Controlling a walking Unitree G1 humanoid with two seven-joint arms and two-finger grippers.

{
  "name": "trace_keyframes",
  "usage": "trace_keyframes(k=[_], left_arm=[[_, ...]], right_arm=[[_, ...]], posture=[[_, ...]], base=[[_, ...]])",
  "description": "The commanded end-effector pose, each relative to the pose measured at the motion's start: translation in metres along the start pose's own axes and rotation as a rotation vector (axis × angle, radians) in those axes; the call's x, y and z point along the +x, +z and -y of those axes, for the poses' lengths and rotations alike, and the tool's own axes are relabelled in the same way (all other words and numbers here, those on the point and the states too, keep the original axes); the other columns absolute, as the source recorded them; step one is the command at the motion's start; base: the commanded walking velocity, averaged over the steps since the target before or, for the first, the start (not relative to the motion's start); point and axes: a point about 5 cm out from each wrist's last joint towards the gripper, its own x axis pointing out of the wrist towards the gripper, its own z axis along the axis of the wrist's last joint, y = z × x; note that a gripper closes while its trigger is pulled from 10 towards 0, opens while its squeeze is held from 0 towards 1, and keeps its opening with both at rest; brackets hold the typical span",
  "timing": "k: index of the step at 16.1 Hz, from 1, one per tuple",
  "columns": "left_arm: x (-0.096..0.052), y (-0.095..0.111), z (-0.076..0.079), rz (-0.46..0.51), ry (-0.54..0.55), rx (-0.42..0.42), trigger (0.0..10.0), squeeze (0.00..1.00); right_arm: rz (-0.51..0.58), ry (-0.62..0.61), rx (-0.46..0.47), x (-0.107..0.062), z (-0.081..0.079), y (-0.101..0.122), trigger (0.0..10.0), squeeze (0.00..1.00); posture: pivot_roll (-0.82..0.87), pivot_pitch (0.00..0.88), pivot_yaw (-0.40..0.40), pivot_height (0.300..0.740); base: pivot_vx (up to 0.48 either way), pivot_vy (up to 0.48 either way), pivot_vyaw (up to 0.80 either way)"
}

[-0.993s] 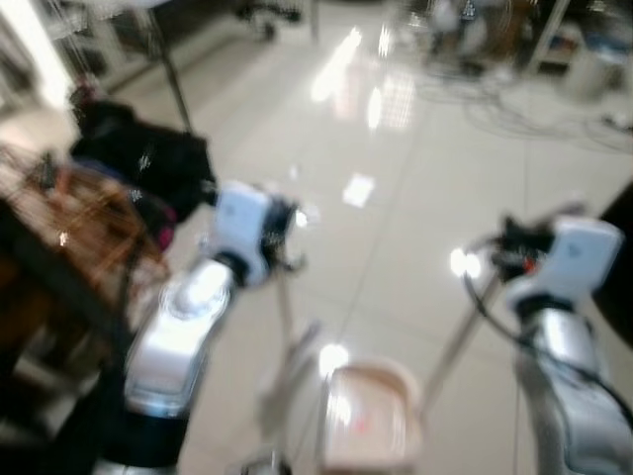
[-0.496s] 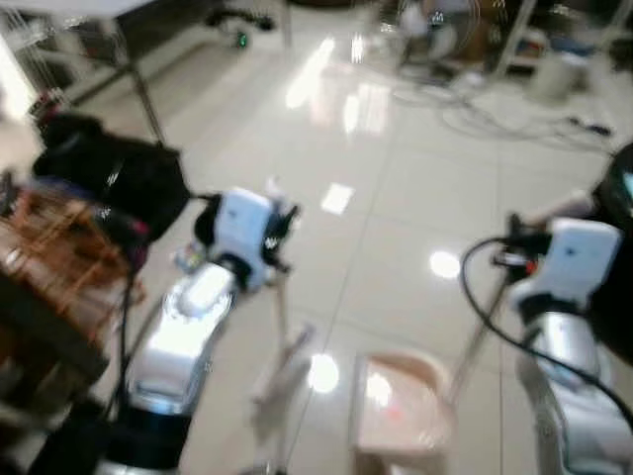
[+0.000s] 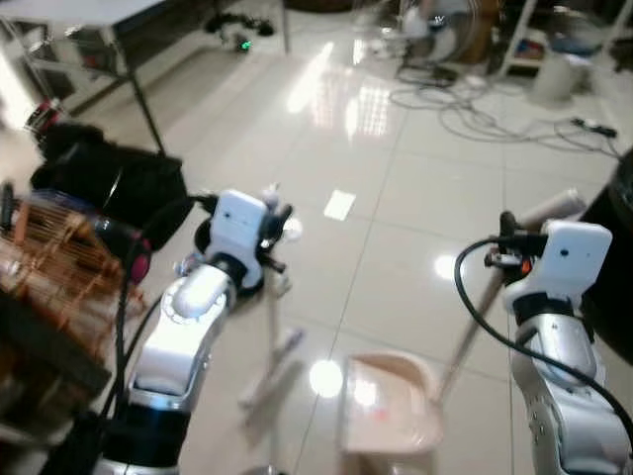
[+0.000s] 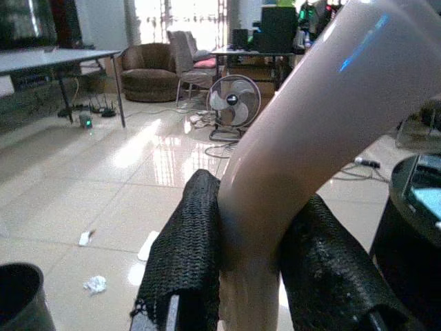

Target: Sweep floor

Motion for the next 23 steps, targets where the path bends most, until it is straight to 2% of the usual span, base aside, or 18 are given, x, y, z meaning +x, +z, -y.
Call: trace_keyframes(k=[1,23], left_arm=[[0.0032,0.0111,0.0042,0.053,-0.016,0.014,10.0,0.00],[0.0074,0.0113,0.0013,0.067,-0.020,0.022,10.0,0.00]], right_arm=[[0.045,-0.019,-0.006,0.0002,0.0049,0.0078,10.0,0.00],[0.062,-0.019,0.004,0.0010,0.0050,0.0065,10.0,0.00]], posture=[[-0.07,0.089,0.040,0.740],[-0.07,0.070,0.056,0.740]], base=[[0.412,0.000,0.00],[0.445,0.000,0.00]])
